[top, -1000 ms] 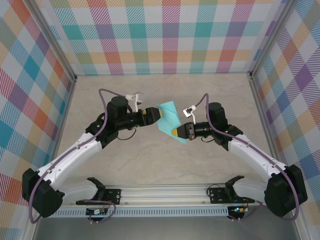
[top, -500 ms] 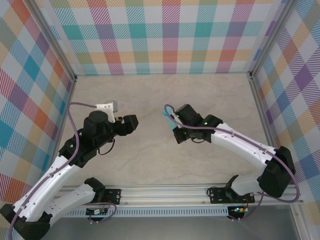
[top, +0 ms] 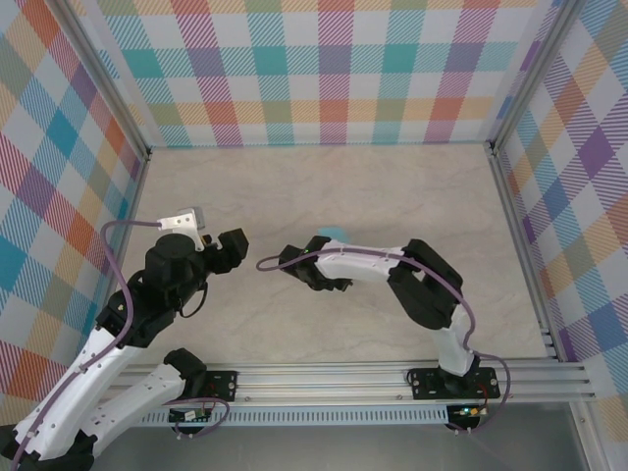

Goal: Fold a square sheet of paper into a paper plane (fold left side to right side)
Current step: Turn over the paper at the center of the table.

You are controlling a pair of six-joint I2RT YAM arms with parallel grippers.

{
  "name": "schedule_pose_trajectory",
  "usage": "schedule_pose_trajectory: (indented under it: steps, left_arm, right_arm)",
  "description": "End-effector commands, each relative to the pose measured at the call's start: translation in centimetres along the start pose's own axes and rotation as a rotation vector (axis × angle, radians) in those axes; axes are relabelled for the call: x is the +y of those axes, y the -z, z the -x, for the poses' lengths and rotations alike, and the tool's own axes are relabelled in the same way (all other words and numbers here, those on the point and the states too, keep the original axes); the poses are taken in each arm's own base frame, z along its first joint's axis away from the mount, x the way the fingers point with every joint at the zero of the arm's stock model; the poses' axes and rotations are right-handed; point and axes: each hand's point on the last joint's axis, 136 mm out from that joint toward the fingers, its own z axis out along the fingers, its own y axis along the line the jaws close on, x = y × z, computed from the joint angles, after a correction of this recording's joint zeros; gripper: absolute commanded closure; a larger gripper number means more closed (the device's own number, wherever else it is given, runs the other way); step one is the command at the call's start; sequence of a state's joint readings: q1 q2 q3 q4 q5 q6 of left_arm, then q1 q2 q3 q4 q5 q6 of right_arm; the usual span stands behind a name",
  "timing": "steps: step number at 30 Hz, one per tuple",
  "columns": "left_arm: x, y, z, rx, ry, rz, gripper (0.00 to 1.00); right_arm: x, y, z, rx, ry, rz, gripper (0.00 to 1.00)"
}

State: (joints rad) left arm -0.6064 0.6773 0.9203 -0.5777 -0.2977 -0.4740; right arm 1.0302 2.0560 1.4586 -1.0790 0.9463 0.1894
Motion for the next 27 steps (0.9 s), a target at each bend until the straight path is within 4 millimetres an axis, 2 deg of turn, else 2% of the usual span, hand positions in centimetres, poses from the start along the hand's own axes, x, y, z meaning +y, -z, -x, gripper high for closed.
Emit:
schedule_pose_trajectory:
  steps: [1,6,9,12,15,21,25,27]
  left_arm:
    - [1.0,0.0,-0.2,-0.005,-0.013,0.042,0.18]
    - [0.9,-0.3,-0.3,0.003,-0.014,0.042,0.18]
    - [0.8,-0.7,-0.7,0.016,-0.016,0.041,0.18]
    - [0.7,-1.1,-1.0,0.034,-0.017,0.039,0.17]
    - [0.4,-1.5,-1.4,0.055,-0.015,0.030,0.17]
    - [0.1,-3.2,-3.2,0.126,0.008,0.034,0.15]
    - [-0.2,-5.3,-5.2,0.193,0.039,0.027,0.15]
    - [-0.6,-6.6,-6.4,0.235,0.060,0.015,0.15]
  right_arm:
    - [0.0,-0.1,0.5,0.023,0.101,-0.085,1.00]
    - [2.3,-0.7,0.8,0.048,0.156,-0.091,1.00]
    - [3.6,-0.9,0.5,0.072,0.188,-0.070,0.94]
    - [4.8,-0.5,0.0,0.085,0.178,0.017,0.77]
    - [5.8,1.0,-0.2,0.054,0.115,0.156,0.56]
    - [5.7,5.8,-0.9,-0.070,-0.064,0.446,0.18]
    - [4.8,9.2,-1.3,-0.198,-0.160,0.613,0.00]
    - [3.9,10.4,-1.6,-0.258,-0.210,0.666,0.00]
